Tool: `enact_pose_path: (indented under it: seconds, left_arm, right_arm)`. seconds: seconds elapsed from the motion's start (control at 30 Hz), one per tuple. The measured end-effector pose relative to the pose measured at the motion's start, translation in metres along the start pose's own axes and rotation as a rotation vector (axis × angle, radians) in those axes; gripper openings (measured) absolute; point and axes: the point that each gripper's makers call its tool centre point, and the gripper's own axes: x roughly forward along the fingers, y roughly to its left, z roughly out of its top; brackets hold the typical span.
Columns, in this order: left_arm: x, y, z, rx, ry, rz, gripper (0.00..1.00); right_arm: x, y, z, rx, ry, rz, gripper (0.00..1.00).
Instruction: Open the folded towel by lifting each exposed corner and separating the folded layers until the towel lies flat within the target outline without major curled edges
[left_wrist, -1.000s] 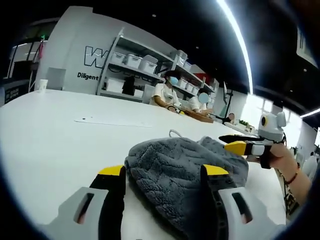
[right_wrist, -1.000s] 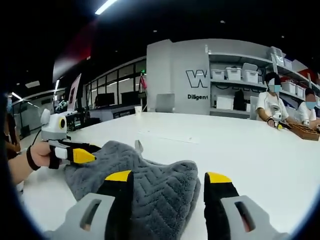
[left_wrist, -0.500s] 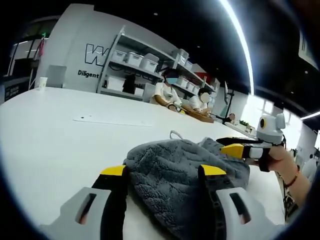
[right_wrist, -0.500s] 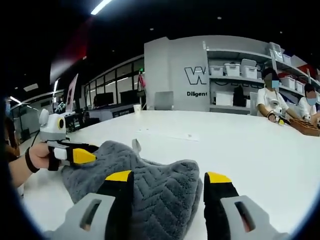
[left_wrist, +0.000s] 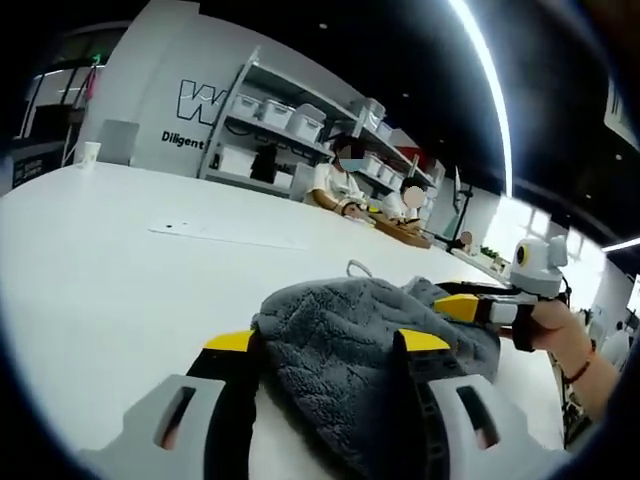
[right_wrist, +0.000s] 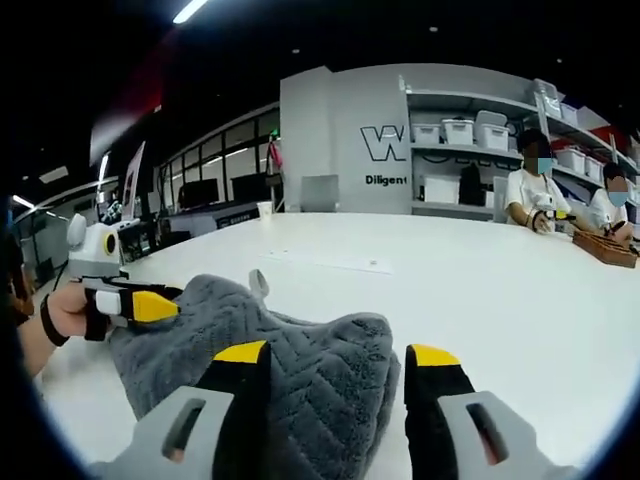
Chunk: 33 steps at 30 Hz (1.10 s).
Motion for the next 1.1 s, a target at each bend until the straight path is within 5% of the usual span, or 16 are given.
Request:
enact_pose_path:
  seconds: [0.4, 0.67, 1.1]
  left_arm:
    - [0.006, -0.002, 0.003, 0.028, -0.02, -0.021, 0.41]
    - [0.006, 0.005, 0.01, 0.05, -0.057, -0.011, 0.26]
    - [0.008, 0.012, 0.01, 0.057, -0.05, -0.008, 0.17]
  right_arm:
    - [0.006, 0.004, -0.002, 0.018, 0.01, 0.024, 0.37]
    - [0.002, 0.001, 0.003, 0.029, -0.018, 0.019, 0.22]
    - [0.005, -0.012, 0.006, 0.136, -0.044, 0.034, 0.12]
